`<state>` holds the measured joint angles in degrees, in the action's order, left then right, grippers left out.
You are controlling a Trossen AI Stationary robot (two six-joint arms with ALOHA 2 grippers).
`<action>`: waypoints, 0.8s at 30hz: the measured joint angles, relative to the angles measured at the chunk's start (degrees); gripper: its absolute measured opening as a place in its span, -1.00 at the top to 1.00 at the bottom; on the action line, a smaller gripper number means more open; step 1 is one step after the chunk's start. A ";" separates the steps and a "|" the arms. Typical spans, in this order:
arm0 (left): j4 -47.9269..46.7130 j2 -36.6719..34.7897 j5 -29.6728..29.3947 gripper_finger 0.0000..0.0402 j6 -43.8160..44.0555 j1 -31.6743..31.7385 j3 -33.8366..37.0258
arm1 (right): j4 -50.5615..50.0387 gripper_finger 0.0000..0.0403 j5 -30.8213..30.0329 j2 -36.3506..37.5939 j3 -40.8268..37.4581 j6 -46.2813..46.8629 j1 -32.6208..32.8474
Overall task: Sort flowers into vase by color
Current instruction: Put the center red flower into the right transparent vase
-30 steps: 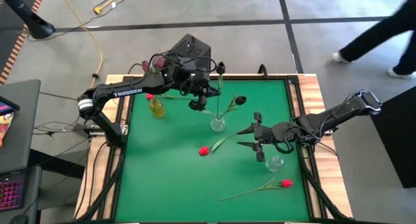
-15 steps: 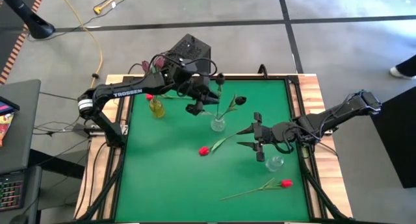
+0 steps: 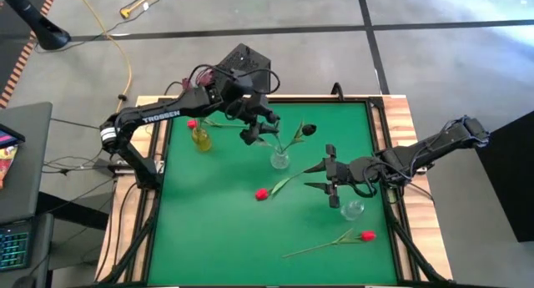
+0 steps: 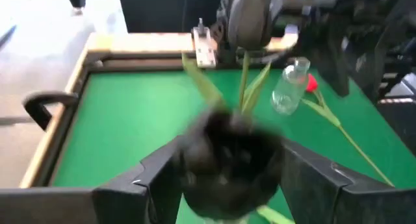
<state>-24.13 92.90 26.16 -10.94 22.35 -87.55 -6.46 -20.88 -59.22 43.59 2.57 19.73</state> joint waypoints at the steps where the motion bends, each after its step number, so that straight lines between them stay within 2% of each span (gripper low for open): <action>1: -0.09 0.00 0.00 -0.06 -0.21 0.00 -0.87 | 0.00 0.05 0.00 0.00 0.00 0.00 0.00; 8: -7.40 -0.04 -4.20 -0.06 -2.13 0.00 -6.79 | -1.69 0.05 0.00 -0.02 0.02 1.61 0.00; 14: -9.34 -0.04 -4.36 -0.06 -2.36 0.04 -10.57 | -4.93 0.05 0.11 -0.02 0.04 4.04 0.00; 19: -10.25 -0.04 -4.61 -0.06 -1.37 0.03 -14.29 | -7.53 0.05 5.56 -1.24 0.04 5.42 -1.26; 24: -16.34 -0.43 -10.44 -0.06 0.59 -0.12 -19.52 | -7.85 0.05 10.05 -6.31 0.04 4.68 -3.75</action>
<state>-40.47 92.48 15.73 -10.34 22.23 -107.07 -14.31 -10.83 -65.53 43.64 7.25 15.98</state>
